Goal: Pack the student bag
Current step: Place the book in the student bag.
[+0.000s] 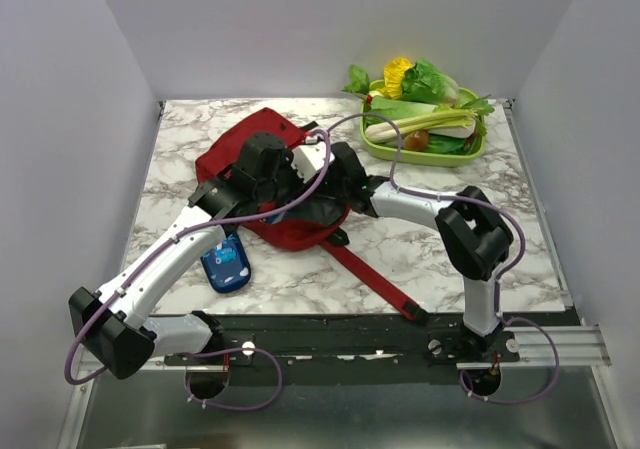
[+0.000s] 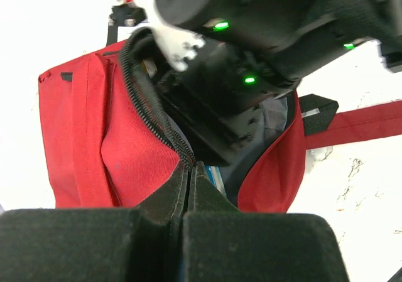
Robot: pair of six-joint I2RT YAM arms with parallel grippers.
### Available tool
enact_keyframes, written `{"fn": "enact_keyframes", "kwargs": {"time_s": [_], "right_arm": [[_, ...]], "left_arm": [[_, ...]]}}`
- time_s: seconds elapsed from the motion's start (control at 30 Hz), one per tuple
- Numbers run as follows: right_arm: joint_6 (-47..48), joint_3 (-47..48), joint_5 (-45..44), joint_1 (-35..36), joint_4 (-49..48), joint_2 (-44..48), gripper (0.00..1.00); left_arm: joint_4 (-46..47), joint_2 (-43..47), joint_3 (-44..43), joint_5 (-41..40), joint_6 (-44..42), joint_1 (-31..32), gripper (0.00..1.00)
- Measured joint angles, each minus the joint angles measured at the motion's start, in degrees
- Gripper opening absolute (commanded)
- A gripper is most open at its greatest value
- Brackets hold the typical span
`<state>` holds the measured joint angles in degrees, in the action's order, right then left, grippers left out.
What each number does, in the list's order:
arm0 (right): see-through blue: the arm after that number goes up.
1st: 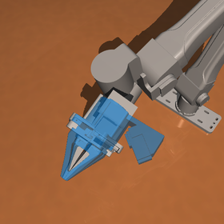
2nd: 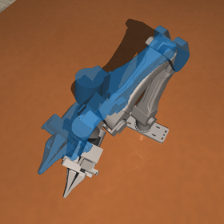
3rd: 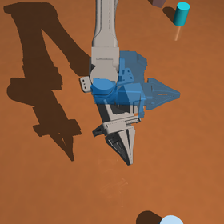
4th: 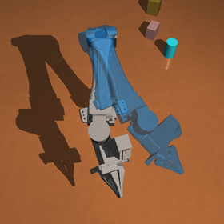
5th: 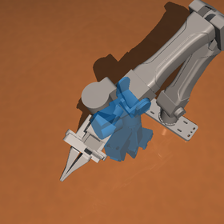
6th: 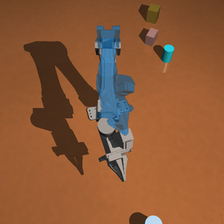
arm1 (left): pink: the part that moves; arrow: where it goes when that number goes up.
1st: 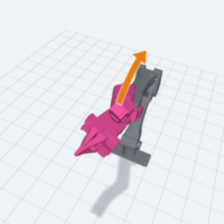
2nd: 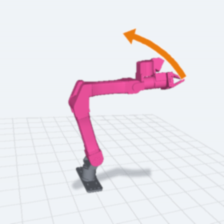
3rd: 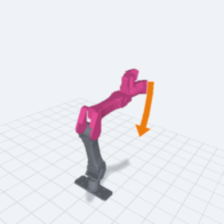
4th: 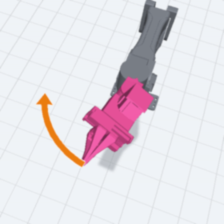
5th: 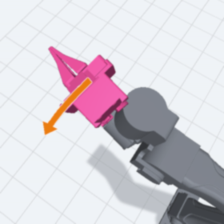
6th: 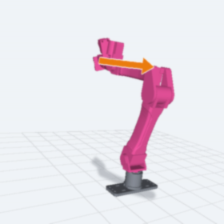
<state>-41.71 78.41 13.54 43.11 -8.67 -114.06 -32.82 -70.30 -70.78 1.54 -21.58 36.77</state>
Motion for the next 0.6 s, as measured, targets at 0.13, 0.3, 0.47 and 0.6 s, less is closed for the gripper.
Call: {"fn": "enact_keyframes", "kwargs": {"time_s": [0.13, 0.3, 0.47, 0.6], "right_arm": [[1.99, -11.32, -3.43, 0.0, -0.96, 7.74, 1.0], [4.24, -23.54, -5.31, 0.04, -2.6, 21.57, 1.0], [7.34, -31.67, -6.19, 3.85, -5.75, 32.87, 1.0], [12.59, -32.37, -10.82, 16.61, -4.81, 35.45, 1.0]], "left_arm": [[0.63, 1.01, 1.33, -0.07, -0.09, 0.0, 0.02], [0.94, 1.95, 2.78, -0.07, 0.24, -0.11, 0.05], [1.03, 2.27, 2.75, -0.07, 1.7, -1.38, 0.27], [0.26, 2.19, 2.36, -0.07, 2.99, -2.05, 0.42]]}}
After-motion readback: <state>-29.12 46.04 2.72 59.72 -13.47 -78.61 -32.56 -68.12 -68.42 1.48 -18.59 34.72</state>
